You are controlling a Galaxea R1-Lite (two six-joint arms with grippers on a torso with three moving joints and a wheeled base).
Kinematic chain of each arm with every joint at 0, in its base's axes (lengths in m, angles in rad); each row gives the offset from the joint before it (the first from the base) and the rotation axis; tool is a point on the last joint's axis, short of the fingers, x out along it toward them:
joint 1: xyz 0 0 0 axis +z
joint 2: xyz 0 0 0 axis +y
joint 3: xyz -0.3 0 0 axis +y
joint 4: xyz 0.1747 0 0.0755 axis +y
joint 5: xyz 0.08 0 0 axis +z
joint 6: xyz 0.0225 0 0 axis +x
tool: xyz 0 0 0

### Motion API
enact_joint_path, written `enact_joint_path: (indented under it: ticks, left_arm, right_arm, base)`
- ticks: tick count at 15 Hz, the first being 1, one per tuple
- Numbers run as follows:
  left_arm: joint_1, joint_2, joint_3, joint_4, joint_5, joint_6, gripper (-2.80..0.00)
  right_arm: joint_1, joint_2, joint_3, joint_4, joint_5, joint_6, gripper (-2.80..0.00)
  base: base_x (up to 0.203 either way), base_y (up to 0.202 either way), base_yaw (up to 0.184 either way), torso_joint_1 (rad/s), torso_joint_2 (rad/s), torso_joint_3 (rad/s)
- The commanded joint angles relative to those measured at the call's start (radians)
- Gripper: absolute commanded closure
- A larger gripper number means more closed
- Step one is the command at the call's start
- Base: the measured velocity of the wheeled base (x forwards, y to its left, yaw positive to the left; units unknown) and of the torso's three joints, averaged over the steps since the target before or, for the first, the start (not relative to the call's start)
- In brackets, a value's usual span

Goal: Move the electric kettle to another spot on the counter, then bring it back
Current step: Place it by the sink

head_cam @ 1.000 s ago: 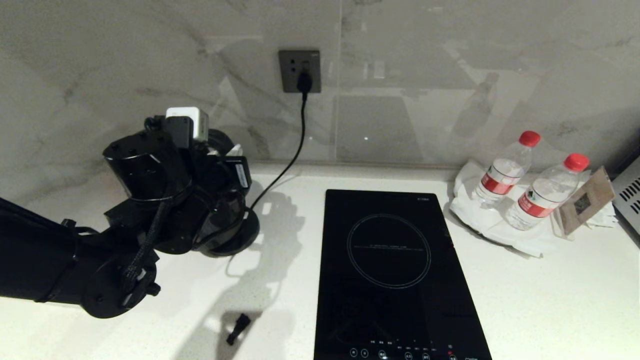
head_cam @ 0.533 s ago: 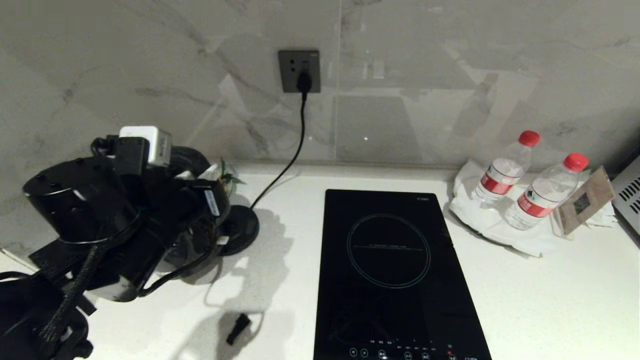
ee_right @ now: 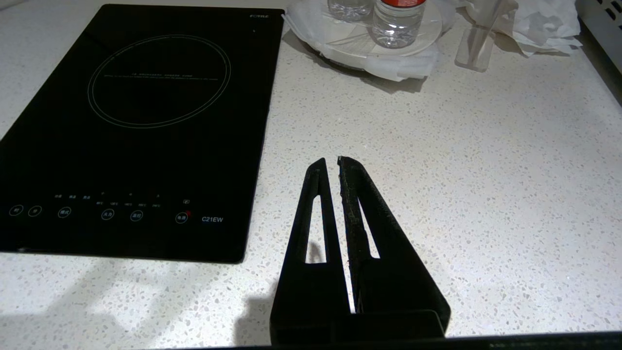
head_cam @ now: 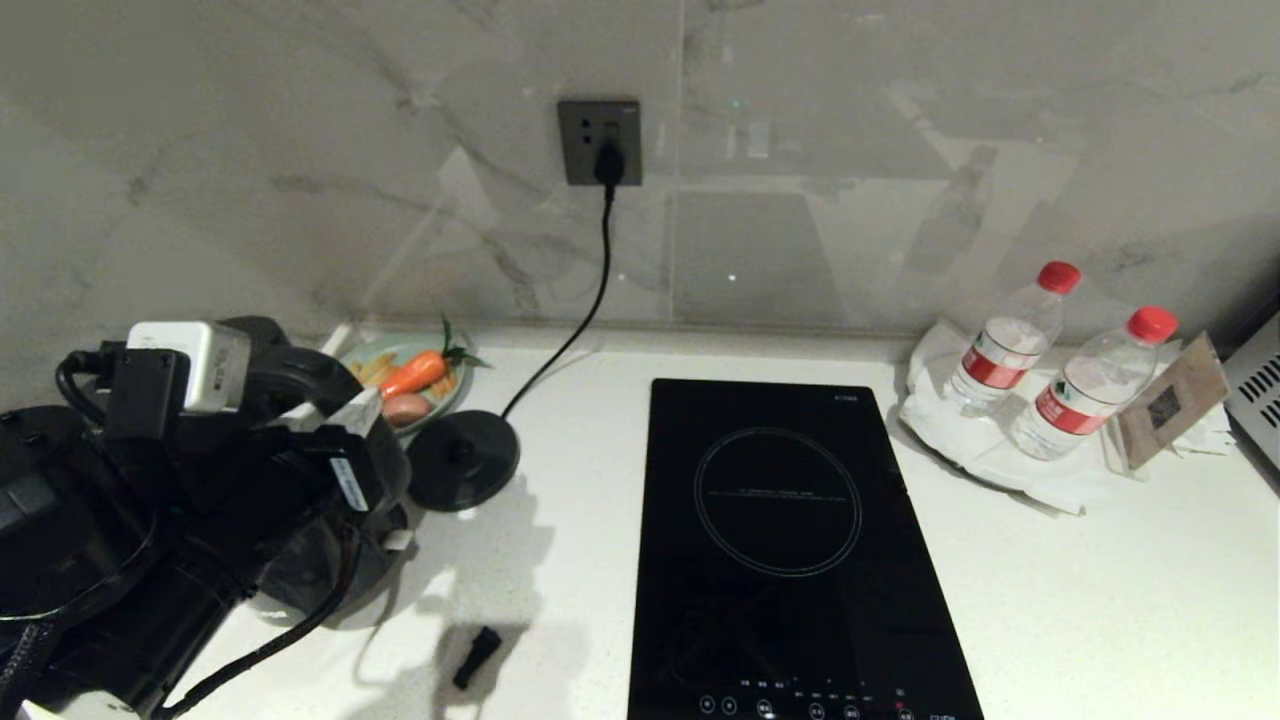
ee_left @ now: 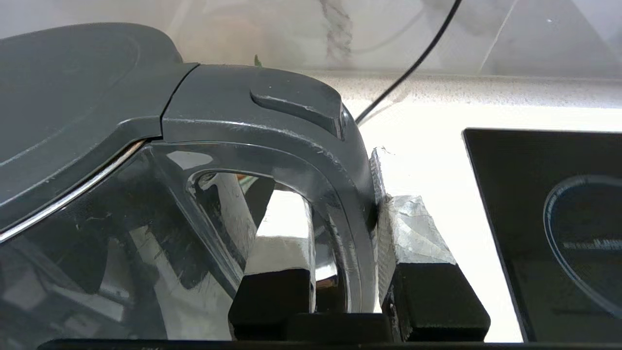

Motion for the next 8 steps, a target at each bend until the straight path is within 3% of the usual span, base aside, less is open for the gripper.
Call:
enact_joint_path:
  ticks: [1,8]
  left_arm:
    - [0.0,-0.055,0.044,-0.006,0.003,-0.001,0.0]
    - [0.004,-0.067,0.072,-0.002,-0.04,-0.021,0.0]
  right_arm:
    - [0.0,0.0,0.0,0.0,0.0,0.0,0.0]
    - [0.0,0.0,0.0,0.001,-0.001,0.0,0.0]
  base:
    - [0.0,0.0,0.0,0.0,0.0,0.0]
    - [0.0,0.0,0.0,0.0,0.0,0.0]
